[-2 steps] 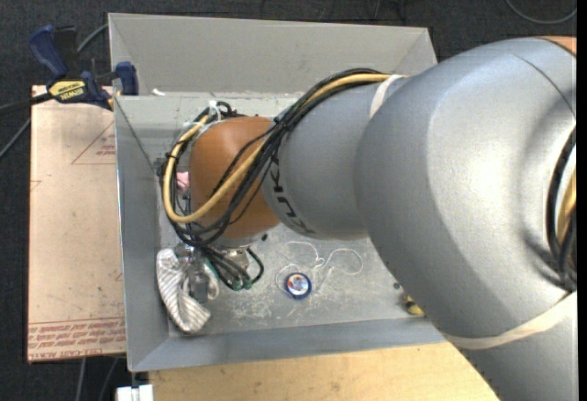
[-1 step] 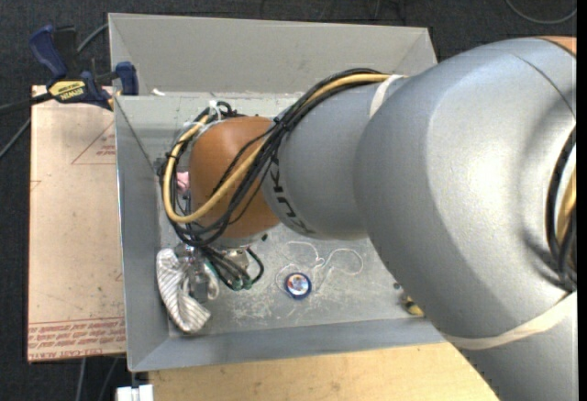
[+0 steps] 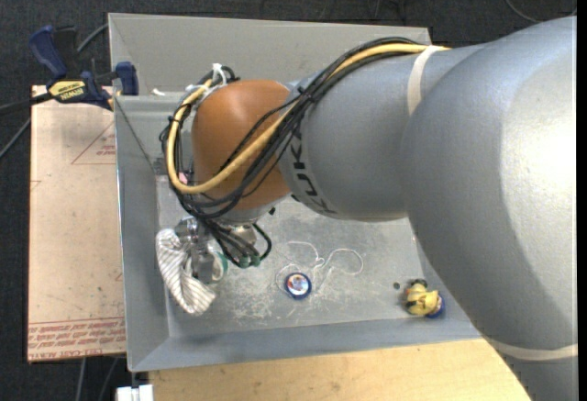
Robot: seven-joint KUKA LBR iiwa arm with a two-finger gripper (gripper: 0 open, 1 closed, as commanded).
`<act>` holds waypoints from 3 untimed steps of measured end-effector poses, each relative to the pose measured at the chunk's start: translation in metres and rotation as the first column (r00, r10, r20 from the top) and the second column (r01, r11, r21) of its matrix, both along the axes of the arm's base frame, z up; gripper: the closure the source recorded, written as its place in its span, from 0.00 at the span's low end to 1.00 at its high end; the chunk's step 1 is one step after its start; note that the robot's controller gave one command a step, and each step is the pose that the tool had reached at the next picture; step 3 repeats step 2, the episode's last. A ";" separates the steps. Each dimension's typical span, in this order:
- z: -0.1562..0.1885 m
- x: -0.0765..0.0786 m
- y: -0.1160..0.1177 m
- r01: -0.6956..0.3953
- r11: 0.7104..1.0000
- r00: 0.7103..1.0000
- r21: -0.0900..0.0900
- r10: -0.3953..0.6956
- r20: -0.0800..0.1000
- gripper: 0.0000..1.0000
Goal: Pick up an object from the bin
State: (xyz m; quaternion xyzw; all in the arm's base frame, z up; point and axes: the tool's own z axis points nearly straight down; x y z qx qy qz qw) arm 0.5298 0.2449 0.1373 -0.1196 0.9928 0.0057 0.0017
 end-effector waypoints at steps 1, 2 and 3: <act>0.000 0.000 0.000 0.000 1.000 1.000 0.000 0.000 0.000 1.00; 0.112 0.006 0.004 -0.014 1.000 1.000 0.002 0.014 0.003 1.00; 0.112 0.006 0.004 -0.014 1.000 1.000 0.002 0.014 0.003 1.00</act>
Offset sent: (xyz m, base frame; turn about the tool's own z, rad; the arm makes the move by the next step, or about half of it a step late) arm 0.0057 0.0028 0.1119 -0.0132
